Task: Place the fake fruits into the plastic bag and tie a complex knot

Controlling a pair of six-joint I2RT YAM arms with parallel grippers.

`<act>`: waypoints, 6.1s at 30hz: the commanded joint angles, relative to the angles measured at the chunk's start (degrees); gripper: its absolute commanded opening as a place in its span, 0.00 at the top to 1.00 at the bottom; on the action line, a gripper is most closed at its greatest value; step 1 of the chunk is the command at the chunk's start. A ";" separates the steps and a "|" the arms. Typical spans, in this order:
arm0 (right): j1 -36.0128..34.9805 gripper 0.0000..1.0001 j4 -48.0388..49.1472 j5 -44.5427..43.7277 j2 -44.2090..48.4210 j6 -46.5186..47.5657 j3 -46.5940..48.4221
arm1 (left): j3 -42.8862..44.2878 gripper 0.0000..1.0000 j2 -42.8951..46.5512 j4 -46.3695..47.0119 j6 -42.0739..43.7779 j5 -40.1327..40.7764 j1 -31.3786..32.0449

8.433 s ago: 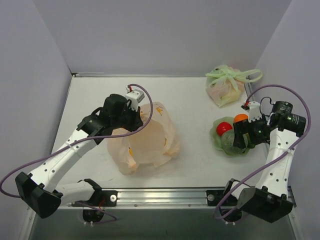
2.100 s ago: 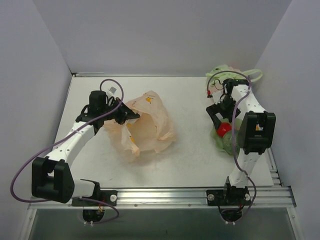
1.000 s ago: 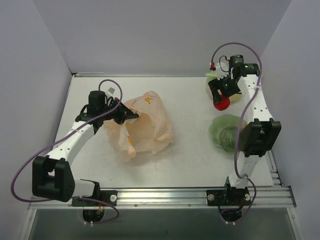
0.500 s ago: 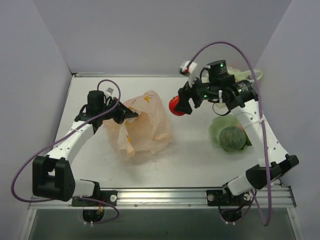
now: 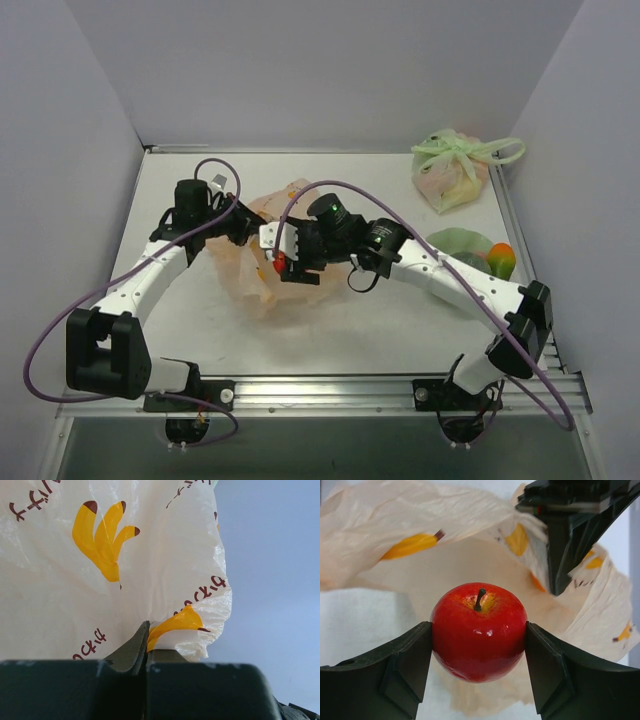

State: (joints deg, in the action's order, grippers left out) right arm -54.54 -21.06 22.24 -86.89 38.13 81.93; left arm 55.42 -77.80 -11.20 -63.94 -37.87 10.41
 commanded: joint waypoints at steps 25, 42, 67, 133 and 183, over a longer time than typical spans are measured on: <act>1.26 0.00 -9.28 -9.68 13.85 -5.68 5.76 | -1.63 1.00 1.51 5.05 -0.75 -1.95 -1.54; 88.43 0.02 -44.24 5.64 16.77 -2.25 -1.43 | -1.89 1.00 2.21 4.35 2.15 -3.79 -1.36; 86.29 0.10 -19.99 -5.62 -4.95 -30.39 -5.46 | 0.13 1.00 -0.07 4.35 2.86 -4.76 -1.98; 5.24 0.92 5.92 -1.68 -3.53 -25.29 2.88 | 0.22 1.00 -0.60 6.72 0.31 -7.13 -4.44; 8.17 0.00 -9.34 6.74 5.12 -25.29 2.29 | -1.54 1.00 -1.48 9.62 -1.10 -8.71 -5.58</act>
State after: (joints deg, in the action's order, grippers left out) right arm -53.54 -15.00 15.22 -90.54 16.60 85.41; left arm 51.57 -80.44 -0.03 -68.27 -48.07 5.17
